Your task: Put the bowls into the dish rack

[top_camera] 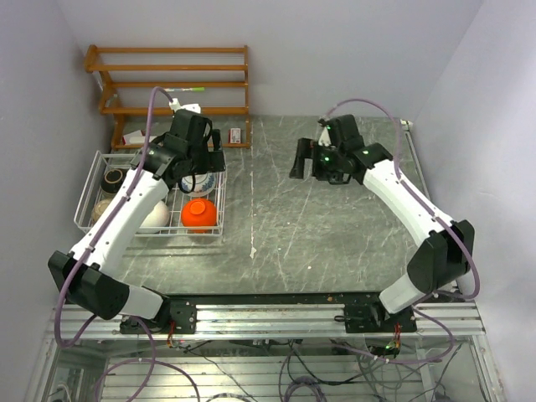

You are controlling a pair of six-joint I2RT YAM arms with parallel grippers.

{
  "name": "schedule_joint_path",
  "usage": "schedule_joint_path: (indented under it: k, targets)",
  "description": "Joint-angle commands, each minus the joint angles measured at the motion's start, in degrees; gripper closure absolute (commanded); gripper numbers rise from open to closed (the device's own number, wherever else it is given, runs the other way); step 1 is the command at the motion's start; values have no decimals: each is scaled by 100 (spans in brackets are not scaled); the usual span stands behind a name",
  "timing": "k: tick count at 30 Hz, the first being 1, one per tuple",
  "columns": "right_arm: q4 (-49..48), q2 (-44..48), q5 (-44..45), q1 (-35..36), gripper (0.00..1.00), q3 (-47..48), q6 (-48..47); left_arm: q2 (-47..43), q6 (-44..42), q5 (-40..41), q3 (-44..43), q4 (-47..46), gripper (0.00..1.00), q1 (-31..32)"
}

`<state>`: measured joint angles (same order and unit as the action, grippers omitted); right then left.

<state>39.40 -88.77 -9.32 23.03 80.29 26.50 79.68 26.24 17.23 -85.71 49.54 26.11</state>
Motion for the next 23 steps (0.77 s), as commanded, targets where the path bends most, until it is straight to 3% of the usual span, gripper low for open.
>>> schedule_joint_path:
  k: [1, 8, 23]
  targets:
    - [610, -185, 569, 683, 0, 852, -311, -55, -237, -369, -330, 126, 1, 26]
    - [312, 83, 470, 1081, 0, 1319, -457, -111, -364, -241, -607, 301, 0, 26]
    - [179, 489, 658, 1128, 0, 1337, -756, -91, -347, -361, -722, 187, 1, 26]
